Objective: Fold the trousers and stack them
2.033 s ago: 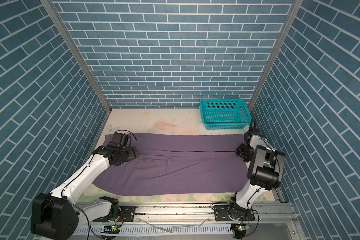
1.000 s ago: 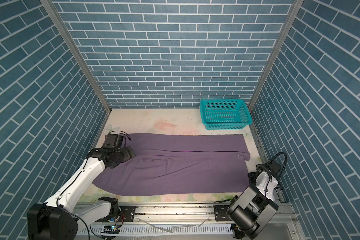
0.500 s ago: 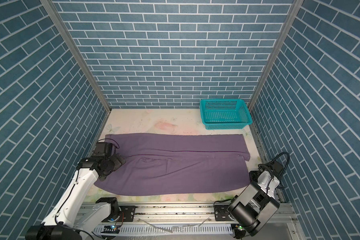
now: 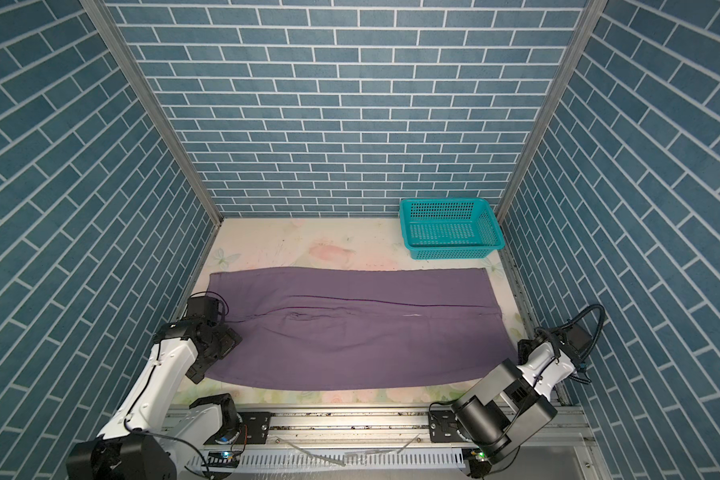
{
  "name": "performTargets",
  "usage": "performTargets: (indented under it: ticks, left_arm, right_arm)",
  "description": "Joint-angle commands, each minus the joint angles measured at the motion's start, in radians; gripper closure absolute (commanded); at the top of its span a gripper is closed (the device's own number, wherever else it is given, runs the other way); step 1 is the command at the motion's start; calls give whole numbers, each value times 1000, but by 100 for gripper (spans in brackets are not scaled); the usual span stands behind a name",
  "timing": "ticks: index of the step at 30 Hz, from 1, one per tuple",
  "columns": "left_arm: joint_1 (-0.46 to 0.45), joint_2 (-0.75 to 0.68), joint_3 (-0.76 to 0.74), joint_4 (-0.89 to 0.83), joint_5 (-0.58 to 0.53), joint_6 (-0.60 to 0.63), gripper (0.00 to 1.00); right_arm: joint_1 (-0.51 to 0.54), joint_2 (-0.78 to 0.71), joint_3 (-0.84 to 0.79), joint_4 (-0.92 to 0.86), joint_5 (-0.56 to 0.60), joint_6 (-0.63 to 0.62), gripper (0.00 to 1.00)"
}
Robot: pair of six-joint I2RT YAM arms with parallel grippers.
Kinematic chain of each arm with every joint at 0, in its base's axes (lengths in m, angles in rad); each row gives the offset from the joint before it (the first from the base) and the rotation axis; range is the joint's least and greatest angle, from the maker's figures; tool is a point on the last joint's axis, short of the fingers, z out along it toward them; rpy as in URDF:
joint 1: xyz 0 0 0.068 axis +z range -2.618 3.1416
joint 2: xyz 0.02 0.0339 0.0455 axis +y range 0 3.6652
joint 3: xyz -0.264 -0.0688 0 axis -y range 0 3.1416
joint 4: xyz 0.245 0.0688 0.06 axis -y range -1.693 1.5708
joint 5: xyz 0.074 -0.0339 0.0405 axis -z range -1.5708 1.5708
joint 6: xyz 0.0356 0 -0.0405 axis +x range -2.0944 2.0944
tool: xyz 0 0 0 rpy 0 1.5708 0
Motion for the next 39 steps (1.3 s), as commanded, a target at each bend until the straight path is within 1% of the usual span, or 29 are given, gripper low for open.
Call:
performTargets:
  ticks: [1,5,7,10,12,14,19,22,24,25,28,29,32,35,38,39]
  left_arm:
    - [46,-12,-43,8,-47,-16,3]
    - [137,-58,-47,3,-109,-20,3]
    - [200,-64,-49,32,-107,2,1]
    - [297,-34,-50,97,-88,56,1]
    - [332,-4,-52,137,-78,81,2]
    - [348,28,-61,181,-63,89,5]
    - [356,110,-92,345,34,85,21]
    - [355,166,-90,395,55,88,34]
    - [355,194,-91,408,56,93,45]
    - [357,205,-92,415,56,95,54]
    - [363,223,-92,428,66,97,89]
    - [368,227,-86,422,68,97,100]
    - [394,199,-48,376,80,96,100]
    - [449,110,5,301,117,79,100]
    - [492,17,101,206,143,71,100]
    - [503,-1,168,167,141,76,100]
  right_arm:
    - [-8,-8,18,19,15,0,100]
    - [-8,-13,14,33,9,-6,100]
    - [-8,-14,14,34,10,-11,100]
    - [-8,-1,14,35,7,-14,100]
    - [-8,7,15,38,3,-16,100]
    - [-9,10,18,38,1,-17,100]
    - [-9,9,16,41,-11,-18,100]
    - [-9,6,24,32,-10,-17,100]
    - [-9,3,31,24,-8,-13,100]
    - [-9,3,32,21,-8,-9,100]
    - [-9,-2,39,19,-16,5,100]
    - [-8,-3,40,17,-19,9,100]
    - [-8,-17,48,13,-21,22,100]
    - [-9,-36,61,12,-22,49,100]
    - [-8,-48,86,22,-39,97,100]
    - [-8,-52,102,22,-43,113,100]
